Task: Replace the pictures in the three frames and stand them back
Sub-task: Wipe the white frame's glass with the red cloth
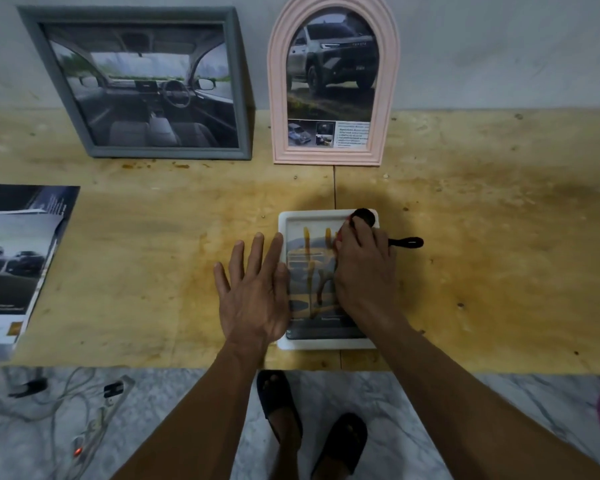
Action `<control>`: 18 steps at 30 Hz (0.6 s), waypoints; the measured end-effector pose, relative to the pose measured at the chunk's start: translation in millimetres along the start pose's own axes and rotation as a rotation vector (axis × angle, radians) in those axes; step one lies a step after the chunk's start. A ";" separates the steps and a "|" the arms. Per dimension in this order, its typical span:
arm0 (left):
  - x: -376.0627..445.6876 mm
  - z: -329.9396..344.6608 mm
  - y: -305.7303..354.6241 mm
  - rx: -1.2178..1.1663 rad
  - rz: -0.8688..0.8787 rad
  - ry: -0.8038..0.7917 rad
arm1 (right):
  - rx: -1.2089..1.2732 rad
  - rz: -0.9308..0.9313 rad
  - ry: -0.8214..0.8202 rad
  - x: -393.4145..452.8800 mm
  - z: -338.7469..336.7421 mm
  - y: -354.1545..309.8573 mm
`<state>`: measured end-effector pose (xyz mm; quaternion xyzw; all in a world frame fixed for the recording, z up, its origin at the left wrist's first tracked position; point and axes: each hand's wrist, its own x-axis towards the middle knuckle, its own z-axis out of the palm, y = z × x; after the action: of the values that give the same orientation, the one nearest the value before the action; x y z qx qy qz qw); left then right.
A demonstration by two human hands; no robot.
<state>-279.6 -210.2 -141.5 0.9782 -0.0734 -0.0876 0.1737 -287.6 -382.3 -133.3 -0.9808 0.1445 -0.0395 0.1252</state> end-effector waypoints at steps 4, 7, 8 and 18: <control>-0.3 -0.4 0.0 -0.014 0.003 0.005 | 0.098 0.002 0.022 3.0 5.6 -14.3; -0.7 0.7 -0.5 -0.016 0.005 0.013 | 0.143 -0.008 0.014 4.3 8.3 -24.6; -0.6 1.0 -0.2 -0.018 0.008 0.018 | 0.156 -0.007 0.006 5.2 9.0 -26.8; 0.0 1.7 -0.3 -0.007 0.004 0.029 | 0.256 -0.153 -0.043 16.5 10.6 -40.5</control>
<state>-279.8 -210.5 -143.2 0.9785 -0.0726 -0.0735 0.1783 -259.5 -347.1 -132.5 -0.9656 0.0605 -0.0459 0.2488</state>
